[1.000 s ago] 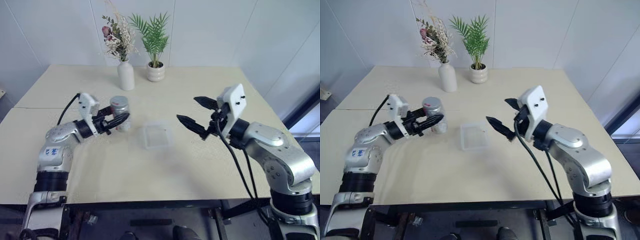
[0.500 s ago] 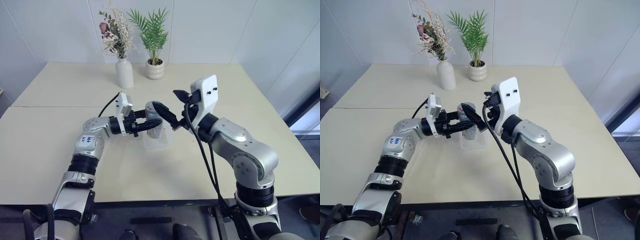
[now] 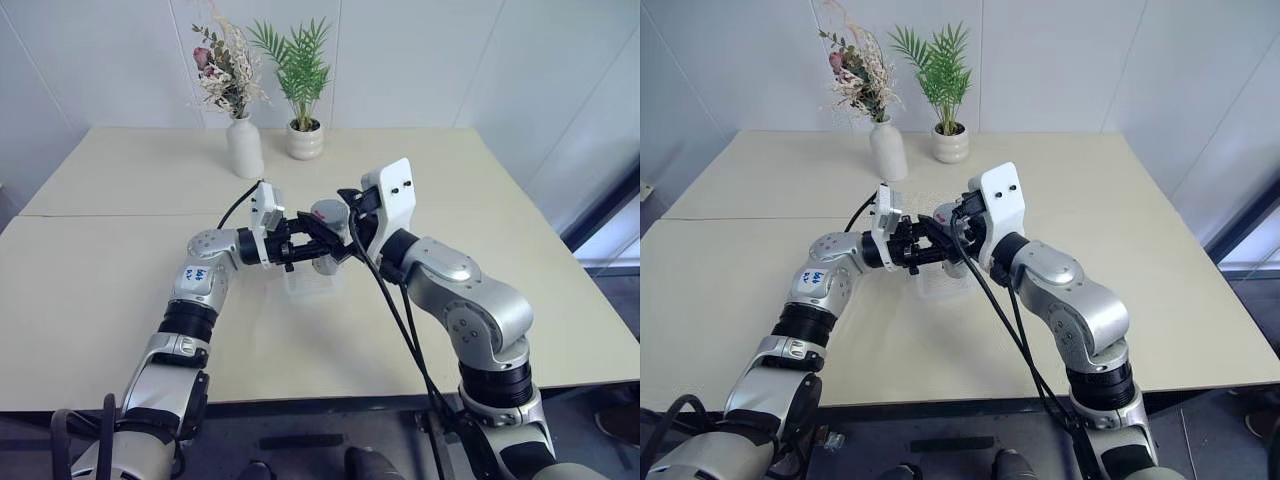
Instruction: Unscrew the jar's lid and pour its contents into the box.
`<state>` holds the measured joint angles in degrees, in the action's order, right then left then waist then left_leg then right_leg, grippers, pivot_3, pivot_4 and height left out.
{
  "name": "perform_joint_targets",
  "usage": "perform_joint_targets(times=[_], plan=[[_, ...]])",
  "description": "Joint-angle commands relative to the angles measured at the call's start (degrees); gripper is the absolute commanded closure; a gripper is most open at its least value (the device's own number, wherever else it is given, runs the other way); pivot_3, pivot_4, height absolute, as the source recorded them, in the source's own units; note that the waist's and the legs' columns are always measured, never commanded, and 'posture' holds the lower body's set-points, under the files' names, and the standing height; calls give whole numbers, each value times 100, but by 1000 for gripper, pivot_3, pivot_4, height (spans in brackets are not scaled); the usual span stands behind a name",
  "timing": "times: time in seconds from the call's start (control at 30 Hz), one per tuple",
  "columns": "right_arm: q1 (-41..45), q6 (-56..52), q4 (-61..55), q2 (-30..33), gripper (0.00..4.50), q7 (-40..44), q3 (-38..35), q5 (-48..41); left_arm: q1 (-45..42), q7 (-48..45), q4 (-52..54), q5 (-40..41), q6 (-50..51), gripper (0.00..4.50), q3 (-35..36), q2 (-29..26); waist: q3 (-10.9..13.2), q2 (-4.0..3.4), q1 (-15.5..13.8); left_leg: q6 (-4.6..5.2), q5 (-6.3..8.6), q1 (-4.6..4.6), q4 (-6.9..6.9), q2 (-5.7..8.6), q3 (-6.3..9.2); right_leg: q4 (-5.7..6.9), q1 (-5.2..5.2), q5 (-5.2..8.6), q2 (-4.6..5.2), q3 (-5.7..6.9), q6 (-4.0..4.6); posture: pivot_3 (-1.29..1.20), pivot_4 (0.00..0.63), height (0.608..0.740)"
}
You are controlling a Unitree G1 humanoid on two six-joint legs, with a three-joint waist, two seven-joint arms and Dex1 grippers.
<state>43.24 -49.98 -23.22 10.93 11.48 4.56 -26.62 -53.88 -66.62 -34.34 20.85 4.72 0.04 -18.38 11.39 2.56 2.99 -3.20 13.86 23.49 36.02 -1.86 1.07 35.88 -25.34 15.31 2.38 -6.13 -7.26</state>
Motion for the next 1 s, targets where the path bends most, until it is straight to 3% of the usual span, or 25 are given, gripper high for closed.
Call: perform_joint_targets(times=[0.03,0.47,0.57,0.7,1.0], plan=[[168,205,-55,14,0,110,34,107,-271,-78,81,-27,-124,2365,20,27,0,0,18,0,0,0,0,0,0,0,0,0,0,0,0,0,150,740],[229,143,-15,35,0,295,45,234,-352,-146,-7,-86,-203,2365,49,57,0,0,24,0,0,-1,1,0,0,2,0,-1,-1,-1,-1,0,150,740],[237,85,-27,41,610,310,46,243,-345,-158,-3,-88,-205,2365,45,60,0,0,25,0,0,-1,1,0,0,2,0,-1,-1,-1,-1,0,150,740],[228,23,-94,31,1900,356,28,208,-337,-169,-8,-96,-200,2365,46,59,0,0,24,0,0,-1,1,0,0,2,0,-1,-1,-1,-1,0,150,740],[167,141,-326,205,1913,1179,-61,-280,-286,-456,101,97,61,2365,154,-76,0,0,26,0,0,-1,0,0,0,1,0,-1,-1,-2,-1,0,150,740]])
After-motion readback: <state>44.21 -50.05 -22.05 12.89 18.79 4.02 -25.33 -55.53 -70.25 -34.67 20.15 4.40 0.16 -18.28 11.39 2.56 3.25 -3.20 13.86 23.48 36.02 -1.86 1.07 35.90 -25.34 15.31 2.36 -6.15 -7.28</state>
